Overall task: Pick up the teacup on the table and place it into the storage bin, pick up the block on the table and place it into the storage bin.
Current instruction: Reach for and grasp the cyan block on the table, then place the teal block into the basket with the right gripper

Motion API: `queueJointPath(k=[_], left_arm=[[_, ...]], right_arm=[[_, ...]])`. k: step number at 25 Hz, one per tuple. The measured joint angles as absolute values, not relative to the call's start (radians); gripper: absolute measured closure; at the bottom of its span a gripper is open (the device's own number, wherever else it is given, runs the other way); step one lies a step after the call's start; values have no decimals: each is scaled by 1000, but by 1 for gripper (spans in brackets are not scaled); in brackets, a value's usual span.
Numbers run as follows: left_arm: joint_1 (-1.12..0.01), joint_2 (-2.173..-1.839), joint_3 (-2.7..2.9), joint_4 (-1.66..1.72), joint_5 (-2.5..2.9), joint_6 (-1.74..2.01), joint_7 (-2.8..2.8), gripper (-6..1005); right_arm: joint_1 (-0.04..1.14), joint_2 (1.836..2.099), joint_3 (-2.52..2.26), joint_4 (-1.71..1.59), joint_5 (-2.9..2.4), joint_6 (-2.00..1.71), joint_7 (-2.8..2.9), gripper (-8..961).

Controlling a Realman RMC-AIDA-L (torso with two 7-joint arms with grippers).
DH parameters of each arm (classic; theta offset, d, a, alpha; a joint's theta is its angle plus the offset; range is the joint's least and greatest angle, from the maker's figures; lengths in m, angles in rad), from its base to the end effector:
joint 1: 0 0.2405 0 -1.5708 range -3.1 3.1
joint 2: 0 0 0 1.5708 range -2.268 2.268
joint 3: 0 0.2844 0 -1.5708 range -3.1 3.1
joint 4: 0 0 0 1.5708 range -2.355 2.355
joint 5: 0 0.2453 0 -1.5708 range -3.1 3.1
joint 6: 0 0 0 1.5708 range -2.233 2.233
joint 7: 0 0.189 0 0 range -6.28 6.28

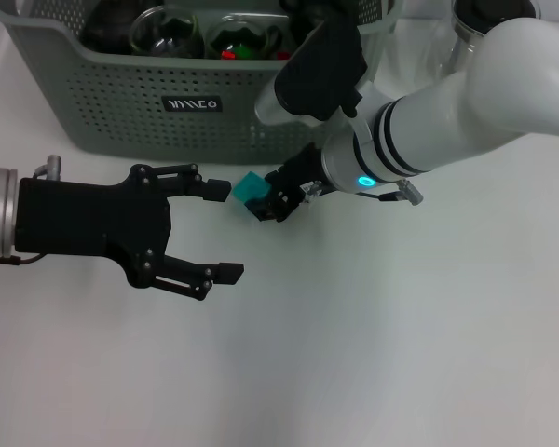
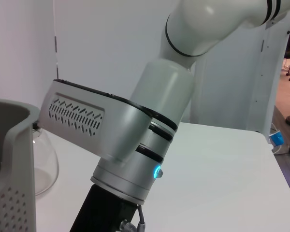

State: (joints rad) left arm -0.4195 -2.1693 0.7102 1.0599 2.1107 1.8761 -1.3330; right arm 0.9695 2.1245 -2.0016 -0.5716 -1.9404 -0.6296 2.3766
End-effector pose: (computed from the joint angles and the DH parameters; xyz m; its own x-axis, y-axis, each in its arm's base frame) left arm -0.2603 0.3295 -0.0259 0.9097 0.1224 0.3968 0.1723 -0.9807 -0.0923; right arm 0.1575 0.4446 -0.2412 0.9026 -0.4269 0.0548 -0.3825 -0.8540 -0.3528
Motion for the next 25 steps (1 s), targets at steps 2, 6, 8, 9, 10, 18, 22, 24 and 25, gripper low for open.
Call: queueJointPath(k=[2, 6, 8, 9, 10, 18, 22, 24, 25], left_arm=[[-418, -2169, 710, 1060, 2111, 1876, -1333, 47], [-417, -2169, 710, 1060, 2111, 1876, -1333, 47], [-417, -2169, 710, 1060, 2111, 1877, -1333, 47], [-417, -2169, 710, 1060, 2111, 1877, -1333, 47], [-417, -2169, 710, 1060, 2111, 1877, -1333, 47], [-415, -2169, 710, 1060, 2103, 1878, -1333, 47], [-416, -2168, 710, 1060, 2102, 1880, -1333, 47], [-416, -2168, 710, 1060, 2102, 1881, -1333, 47], [-415, -2168, 710, 1060, 2102, 1881, -1334, 47]], right_arm=[[969, 2124, -2002, -574, -1940, -630, 2377, 470], [969, 2123, -2002, -576, -1940, -630, 2379, 470], [970, 2123, -2002, -576, -1940, -630, 2380, 483], [971, 2123, -2002, -575, -1940, -630, 2381, 489], [972, 2123, -2002, -574, -1940, -630, 2381, 496], [970, 2124, -2002, -577, -1941, -627, 2379, 528], [969, 2122, -2002, -582, -1939, -631, 2367, 528], [967, 2120, -2002, -583, -1929, -637, 2347, 528], [966, 2119, -2001, -583, -1922, -641, 2337, 528]])
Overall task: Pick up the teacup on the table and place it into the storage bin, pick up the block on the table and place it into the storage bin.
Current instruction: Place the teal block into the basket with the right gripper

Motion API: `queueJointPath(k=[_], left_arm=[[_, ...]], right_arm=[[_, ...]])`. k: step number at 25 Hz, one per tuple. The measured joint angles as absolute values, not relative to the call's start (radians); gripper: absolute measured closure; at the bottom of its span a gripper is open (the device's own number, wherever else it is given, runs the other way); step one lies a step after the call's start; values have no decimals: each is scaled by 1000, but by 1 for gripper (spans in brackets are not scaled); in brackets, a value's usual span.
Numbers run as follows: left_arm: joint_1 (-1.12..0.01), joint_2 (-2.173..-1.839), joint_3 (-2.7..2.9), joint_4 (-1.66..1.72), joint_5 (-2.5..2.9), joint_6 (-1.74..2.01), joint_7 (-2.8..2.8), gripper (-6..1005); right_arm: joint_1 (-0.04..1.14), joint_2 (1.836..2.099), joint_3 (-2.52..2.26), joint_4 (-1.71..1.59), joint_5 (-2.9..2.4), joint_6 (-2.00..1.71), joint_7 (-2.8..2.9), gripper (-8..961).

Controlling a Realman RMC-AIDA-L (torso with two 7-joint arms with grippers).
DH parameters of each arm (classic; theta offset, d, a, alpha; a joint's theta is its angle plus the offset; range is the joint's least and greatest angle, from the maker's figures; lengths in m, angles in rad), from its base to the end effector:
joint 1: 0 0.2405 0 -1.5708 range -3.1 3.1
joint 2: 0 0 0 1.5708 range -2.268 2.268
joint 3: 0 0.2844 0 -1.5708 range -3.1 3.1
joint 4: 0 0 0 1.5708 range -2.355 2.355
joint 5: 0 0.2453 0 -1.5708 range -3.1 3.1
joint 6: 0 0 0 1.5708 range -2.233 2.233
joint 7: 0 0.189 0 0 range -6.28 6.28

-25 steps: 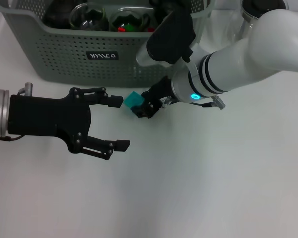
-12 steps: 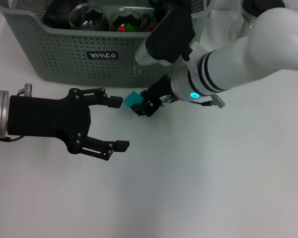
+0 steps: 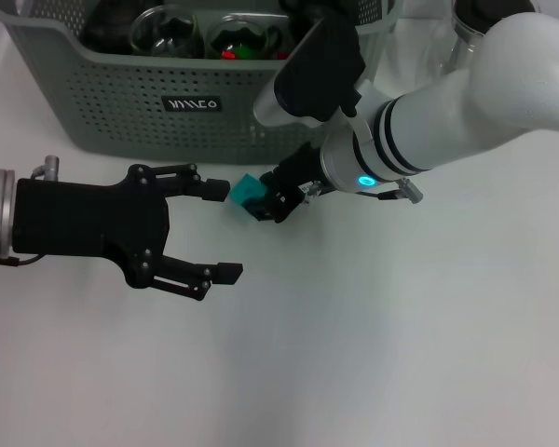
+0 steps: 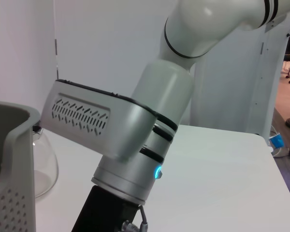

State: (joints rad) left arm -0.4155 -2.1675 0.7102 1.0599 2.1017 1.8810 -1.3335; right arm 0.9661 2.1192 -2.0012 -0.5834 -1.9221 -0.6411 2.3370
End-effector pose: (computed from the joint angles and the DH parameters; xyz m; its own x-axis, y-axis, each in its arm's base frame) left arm -0.2604 0.3284 -0.0245 0.9066 0.1221 0.4038 0.1730 -0.9806 -0.0917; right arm 0.1547 0.4435 -0.2401 0.9143 -0.4008 0.0581 -0.3598 -0.8697 -0.3380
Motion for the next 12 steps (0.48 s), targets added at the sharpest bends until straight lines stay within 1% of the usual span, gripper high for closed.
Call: queueJointPath(k=[9, 12], left_arm=[[-404, -2165, 653, 1061, 2116, 1883, -1339, 47], [-388, -2165, 605, 1064, 2120, 1890, -1338, 47]], right_arm=[[936, 2104, -1985, -641, -1878, -711, 2275, 528], [926, 2102, -1969, -663, -1879, -741, 2259, 528]])
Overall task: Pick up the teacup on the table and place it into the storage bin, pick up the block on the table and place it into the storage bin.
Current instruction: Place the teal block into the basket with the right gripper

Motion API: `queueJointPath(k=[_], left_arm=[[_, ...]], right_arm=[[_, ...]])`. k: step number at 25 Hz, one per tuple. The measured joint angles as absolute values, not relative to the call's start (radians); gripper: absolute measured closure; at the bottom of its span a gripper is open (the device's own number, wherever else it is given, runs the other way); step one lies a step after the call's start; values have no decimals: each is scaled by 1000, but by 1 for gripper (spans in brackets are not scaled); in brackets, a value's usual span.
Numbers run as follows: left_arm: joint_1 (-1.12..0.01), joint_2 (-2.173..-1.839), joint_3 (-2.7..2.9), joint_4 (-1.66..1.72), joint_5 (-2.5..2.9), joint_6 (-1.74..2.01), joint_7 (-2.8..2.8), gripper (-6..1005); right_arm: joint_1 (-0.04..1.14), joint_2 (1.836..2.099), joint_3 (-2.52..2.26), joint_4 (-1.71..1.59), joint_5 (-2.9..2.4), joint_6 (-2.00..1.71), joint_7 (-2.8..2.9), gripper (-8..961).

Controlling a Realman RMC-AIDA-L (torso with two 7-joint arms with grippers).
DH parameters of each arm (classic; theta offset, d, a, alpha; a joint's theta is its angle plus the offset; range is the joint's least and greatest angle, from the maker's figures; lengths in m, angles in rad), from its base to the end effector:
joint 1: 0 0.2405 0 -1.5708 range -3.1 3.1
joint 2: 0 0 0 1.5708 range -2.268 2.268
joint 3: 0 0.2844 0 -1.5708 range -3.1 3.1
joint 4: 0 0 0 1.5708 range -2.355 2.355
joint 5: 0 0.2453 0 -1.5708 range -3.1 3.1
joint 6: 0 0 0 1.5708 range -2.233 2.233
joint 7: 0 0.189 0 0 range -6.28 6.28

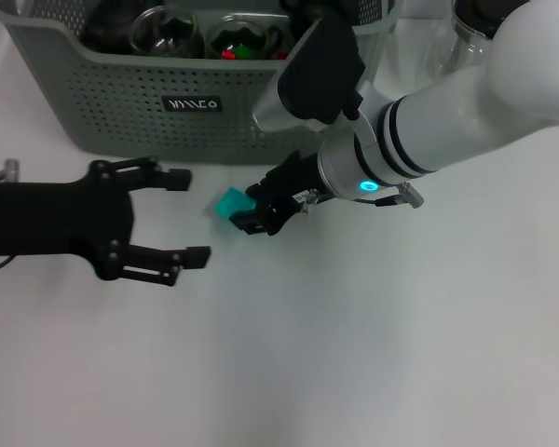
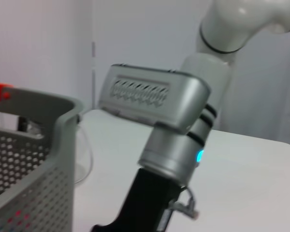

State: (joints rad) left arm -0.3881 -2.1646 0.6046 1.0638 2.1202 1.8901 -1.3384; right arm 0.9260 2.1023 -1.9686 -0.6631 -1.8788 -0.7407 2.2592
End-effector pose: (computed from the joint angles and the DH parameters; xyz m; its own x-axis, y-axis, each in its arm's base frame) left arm -0.2823 0.3233 -0.0072 0.8853 0.1763 0.4304 0.2630 -0.9530 -0.1506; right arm 0.1439 0.4295 -0.2349 0.9282 -0.3690 0.0475 -0.3468 -0.9045 -0.2483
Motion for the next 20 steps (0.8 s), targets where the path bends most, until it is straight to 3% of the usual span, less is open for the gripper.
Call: queueJointPath(k=[20], left_arm=[[-288, -2169, 386, 1064, 2140, 1925, -1320, 47]], right_arm=[[887, 2094, -1380, -959, -1883, -1307, 2150, 529]])
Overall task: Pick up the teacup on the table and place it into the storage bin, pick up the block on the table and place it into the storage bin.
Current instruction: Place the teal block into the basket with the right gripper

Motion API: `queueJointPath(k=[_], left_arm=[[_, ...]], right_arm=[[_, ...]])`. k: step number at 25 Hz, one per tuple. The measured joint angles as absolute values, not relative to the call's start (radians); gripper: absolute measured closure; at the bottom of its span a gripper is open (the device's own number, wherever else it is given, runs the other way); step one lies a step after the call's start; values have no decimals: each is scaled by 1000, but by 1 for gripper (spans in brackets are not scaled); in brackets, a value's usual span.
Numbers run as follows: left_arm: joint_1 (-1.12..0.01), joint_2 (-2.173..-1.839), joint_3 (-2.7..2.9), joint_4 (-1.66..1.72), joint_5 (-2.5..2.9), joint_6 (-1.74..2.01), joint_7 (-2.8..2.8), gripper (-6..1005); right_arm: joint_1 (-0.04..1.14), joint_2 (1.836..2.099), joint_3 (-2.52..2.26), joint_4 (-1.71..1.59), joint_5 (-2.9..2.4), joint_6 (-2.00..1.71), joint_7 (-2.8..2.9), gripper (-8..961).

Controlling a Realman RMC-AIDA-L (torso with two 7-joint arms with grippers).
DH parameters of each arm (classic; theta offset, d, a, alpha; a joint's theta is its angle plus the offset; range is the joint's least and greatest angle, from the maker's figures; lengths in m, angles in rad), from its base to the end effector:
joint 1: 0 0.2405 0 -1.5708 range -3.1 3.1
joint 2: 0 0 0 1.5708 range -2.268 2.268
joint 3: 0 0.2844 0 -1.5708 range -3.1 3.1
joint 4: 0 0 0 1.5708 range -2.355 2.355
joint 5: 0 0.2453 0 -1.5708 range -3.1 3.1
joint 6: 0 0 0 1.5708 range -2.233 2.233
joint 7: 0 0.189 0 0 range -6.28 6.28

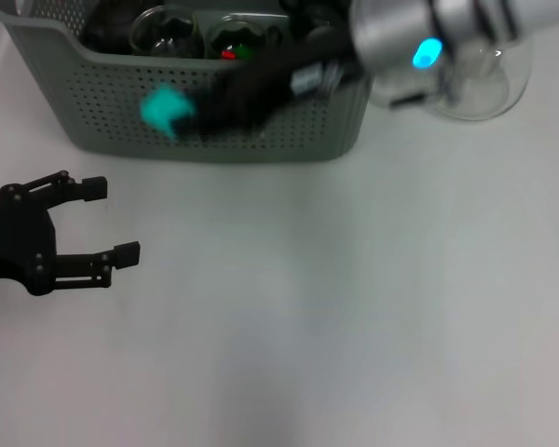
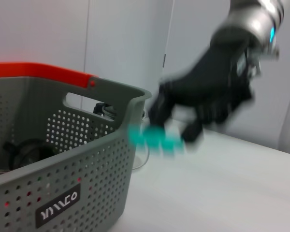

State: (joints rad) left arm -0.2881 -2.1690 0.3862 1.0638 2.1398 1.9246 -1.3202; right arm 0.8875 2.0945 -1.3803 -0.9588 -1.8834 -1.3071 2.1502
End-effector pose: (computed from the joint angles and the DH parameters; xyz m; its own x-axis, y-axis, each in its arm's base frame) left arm -0.3345 0.2870 0.0225 0.8119 0.2784 0.5131 0.4536 -0.8542 -0.2543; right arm 0.0473 0.4349 -0.1227 0.9077 -0.3450 -0.2387 -0.3476 -0.9371 0.0326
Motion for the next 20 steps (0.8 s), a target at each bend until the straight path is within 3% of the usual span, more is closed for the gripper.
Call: queueJointPath(k=[4, 7, 10, 17, 20], left_arm=[[-295, -2171, 395, 1060, 2140, 1928, -1319, 47], [-303, -2172, 411, 1053, 2128, 1931, -1319, 47], [-317, -2172, 435, 1041, 2123, 1932, -1320, 47], [-357, -2171, 475, 1029, 2123, 1932, -1330, 47], [-369, -2169, 475, 1020, 2126, 1932, -1330, 47]], right_arm=[[921, 2077, -1226, -1033, -1883, -1370, 2204, 529], [960, 2039, -1180, -1024, -1902, -1314, 2253, 529], [1002, 2023, -1166, -978, -1974, -1212, 2286, 529], [1097, 2061, -1168, -860, -2256, -1049, 2314, 528], [1113, 2081, -1172, -843, -2329, -1009, 2323, 443]])
